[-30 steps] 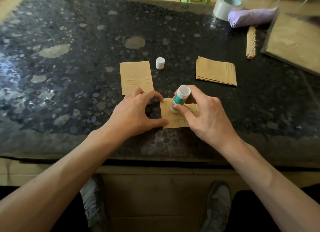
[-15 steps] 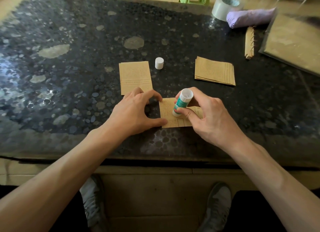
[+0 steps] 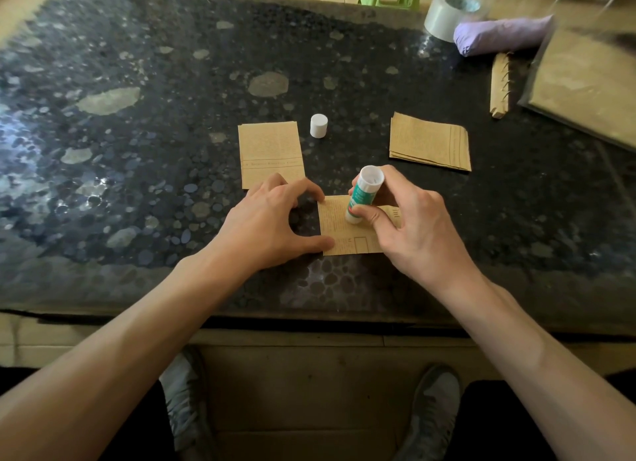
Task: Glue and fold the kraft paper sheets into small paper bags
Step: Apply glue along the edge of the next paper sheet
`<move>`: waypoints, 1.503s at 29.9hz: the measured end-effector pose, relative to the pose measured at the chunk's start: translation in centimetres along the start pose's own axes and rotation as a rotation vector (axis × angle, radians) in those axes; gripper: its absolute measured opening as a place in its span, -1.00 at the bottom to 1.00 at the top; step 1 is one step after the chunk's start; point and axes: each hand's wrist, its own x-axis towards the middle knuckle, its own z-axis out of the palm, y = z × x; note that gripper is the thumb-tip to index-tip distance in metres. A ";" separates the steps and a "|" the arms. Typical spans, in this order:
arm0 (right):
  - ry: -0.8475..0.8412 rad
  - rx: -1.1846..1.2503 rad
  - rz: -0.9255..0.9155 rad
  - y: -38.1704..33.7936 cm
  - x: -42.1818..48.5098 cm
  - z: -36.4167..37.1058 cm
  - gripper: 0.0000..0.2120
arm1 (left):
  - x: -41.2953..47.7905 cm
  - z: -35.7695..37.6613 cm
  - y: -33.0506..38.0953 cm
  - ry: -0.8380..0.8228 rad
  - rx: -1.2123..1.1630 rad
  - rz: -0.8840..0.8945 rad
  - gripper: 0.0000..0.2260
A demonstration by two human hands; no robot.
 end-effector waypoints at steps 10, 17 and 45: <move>-0.016 0.020 0.019 0.2 0.0 -0.3 -0.71 | 0.0 0.2 -0.1 0.019 0.010 0.008 -0.41; -0.031 0.031 0.019 0.4 -0.7 -0.9 -0.73 | 0.0 0.1 -0.2 0.014 0.001 0.006 -0.40; -0.010 0.042 0.044 1.0 0.3 -1.1 -0.76 | 0.1 0.1 -0.2 0.014 0.001 -0.001 -0.41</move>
